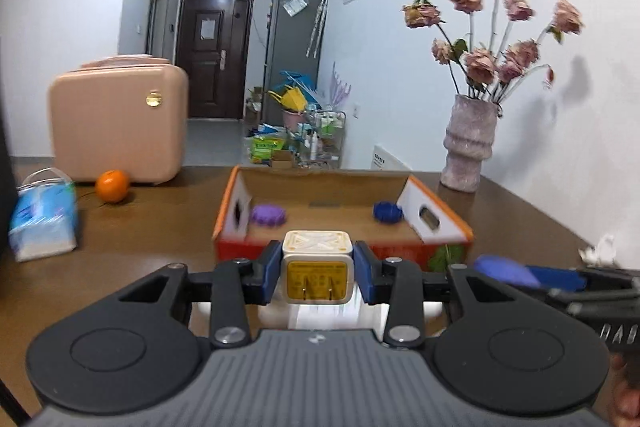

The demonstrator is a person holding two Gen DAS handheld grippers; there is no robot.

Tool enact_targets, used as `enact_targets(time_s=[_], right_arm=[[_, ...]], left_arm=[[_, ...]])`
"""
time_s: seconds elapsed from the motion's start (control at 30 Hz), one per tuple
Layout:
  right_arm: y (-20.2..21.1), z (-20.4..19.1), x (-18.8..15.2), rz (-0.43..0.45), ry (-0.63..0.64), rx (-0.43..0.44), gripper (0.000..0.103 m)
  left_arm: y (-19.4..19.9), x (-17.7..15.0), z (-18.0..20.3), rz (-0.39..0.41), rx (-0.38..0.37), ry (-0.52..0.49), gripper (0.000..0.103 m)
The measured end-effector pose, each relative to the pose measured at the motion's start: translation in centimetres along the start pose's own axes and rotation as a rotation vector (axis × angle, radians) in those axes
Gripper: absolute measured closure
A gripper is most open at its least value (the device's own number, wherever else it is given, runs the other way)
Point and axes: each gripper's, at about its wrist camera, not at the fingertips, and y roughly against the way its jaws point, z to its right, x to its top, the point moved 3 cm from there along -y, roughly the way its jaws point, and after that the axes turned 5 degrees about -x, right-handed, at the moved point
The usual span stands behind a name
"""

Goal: Organize rigid objects
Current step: 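Lower the adapter and blue lid into the red box and open both tools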

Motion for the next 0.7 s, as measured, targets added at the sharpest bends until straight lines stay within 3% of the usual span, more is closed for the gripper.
enact_targets(time_s=[0.13, 0.37, 0.57, 0.7], right_arm=[[-7.5, 1.9, 5.8, -0.061, 0.013, 0.037, 0.038], [-24.7, 5.3, 11.5, -0.318, 0.032, -0.023, 0.038], [-33.5, 6.0, 12.2, -0.433, 0.135, -0.109, 0.038], [-36.4, 6.0, 11.7, -0.467, 0.184, -0.133, 0.037]], left_arm=[[-9.2, 4.5, -1.1, -0.056, 0.014, 0.009, 0.064], [-26.1, 7.7, -4.3, -0.277, 0.062, 0.088, 0.064], [-34.3, 6.7, -5.8, -0.390, 0.082, 0.078, 0.064], [-36.0, 6.2, -6.2, -0.426, 0.053, 0.078, 0.063]])
